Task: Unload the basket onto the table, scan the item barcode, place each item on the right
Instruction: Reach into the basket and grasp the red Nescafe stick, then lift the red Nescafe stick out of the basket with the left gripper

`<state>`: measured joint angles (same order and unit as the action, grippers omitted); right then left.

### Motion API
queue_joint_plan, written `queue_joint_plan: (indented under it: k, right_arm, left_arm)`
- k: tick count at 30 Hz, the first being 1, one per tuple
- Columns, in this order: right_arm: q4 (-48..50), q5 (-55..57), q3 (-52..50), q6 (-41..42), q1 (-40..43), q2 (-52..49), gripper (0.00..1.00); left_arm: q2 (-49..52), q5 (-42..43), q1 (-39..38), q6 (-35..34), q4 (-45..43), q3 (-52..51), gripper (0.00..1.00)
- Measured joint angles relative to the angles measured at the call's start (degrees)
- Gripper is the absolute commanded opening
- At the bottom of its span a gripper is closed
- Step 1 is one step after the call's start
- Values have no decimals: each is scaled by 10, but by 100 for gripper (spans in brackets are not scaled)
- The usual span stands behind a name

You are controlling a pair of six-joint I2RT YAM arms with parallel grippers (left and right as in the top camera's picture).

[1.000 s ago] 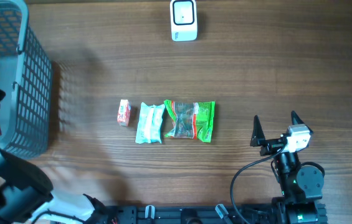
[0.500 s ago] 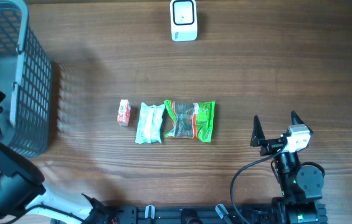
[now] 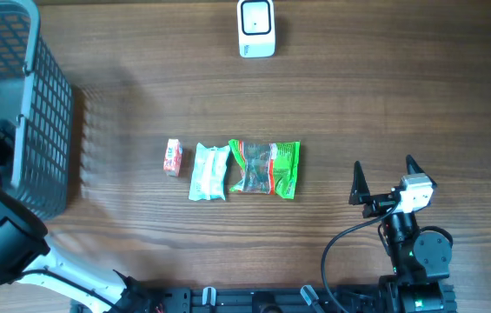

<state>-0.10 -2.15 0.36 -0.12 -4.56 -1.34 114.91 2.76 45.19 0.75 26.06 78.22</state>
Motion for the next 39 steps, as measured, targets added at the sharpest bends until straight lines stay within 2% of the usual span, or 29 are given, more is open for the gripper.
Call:
queue_joint_plan:
  k: [1,5,7,12,17,20,28,30,33,34,35,39]
  right_arm:
    - [0,0,0,0,0,0,100]
    - [0,0,0,0,0,0,100]
    - [0,0,0,0,0,0,100]
    - [0,0,0,0,0,0,100]
    - [0,0,0,0,0,0,100]
    - [0,0,0,0,0,0,100]
    - [0,0,0,0,0,0,100]
    - [0,0,0,0,0,0,100]
    - [0,0,0,0,0,0,100]
    - [0,0,0,0,0,0,100]
    - [0,0,0,0,0,0,100]
    - [0,0,0,0,0,0,100]
  left_arm:
    - [3,2,2,4,0,0,60]
    - [4,37,5,7,6,1,61]
    - [4,57,5,7,6,2,67]
    - [4,104,4,-10,8,5,72]
    - [-4,110,-1,-31,12,5,83]
    - [-14,103,-2,-36,13,5,85]
    - [-16,62,-2,3,3,5,78]
    - [-13,56,-2,7,3,5,66]
    - [9,49,-2,14,3,5,43]
    - [11,48,-2,19,1,8,27]
    - [14,45,-2,21,3,9,4]
    - [17,46,-2,19,10,12,4]
